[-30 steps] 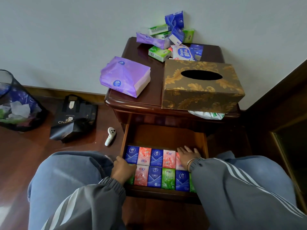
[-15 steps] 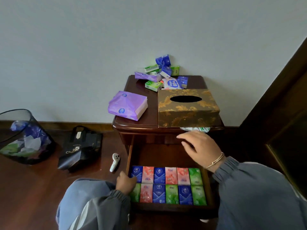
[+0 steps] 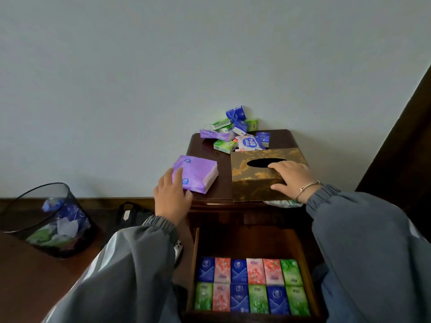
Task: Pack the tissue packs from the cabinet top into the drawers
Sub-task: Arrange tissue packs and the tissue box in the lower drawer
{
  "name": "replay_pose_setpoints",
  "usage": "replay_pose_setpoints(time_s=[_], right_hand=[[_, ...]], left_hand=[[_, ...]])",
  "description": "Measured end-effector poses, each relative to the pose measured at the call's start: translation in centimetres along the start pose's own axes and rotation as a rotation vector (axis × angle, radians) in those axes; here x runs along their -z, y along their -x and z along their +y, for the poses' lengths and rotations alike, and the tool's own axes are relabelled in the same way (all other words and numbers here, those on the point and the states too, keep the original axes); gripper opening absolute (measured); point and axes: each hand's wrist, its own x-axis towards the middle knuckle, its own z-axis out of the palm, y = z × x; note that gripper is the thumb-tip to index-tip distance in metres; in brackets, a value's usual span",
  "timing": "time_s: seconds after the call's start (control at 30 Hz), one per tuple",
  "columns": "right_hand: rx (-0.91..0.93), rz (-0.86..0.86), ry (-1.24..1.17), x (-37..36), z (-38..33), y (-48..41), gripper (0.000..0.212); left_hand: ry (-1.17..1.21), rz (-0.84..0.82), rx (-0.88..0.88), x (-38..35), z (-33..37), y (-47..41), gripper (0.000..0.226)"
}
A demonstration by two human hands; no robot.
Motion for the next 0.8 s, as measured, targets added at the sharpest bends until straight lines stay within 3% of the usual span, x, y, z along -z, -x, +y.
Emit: replay_pose_setpoints(time_s=[0.2, 0.33, 0.53, 0.63, 0.8], right_hand=[[-0.032, -0.039, -0.017, -0.3, -0.5, -0.4, 0.057], [-0.032, -0.074, -0.036, -0.8, -0.1, -0.3, 0.059], [-0.017, -0.029, -0.090, -1.2, 0.2, -0.3, 0.059], [0.004, -0.012, -0.085, -0.8, 0.4, -0.2, 0.058], [0.084, 0.138, -0.052, 1.4, -0.4, 1.5, 0.057]], left_hand=[[-0.368, -0.195, -0.239, -1.0, -2.1, -4.8, 0.078], [-0.406, -0.342, -0.305, -2.7, -2.7, -6.4, 0.067], [-0.428, -0.228, -0.386, -3.8, -3.0, -6.1, 0.028], [-0.455, -0.135, -0.378, -4.0, -3.2, -4.7, 0.022], [-0.251, 0.003, -0.232, -3.0, -3.6, -2.3, 0.018]])
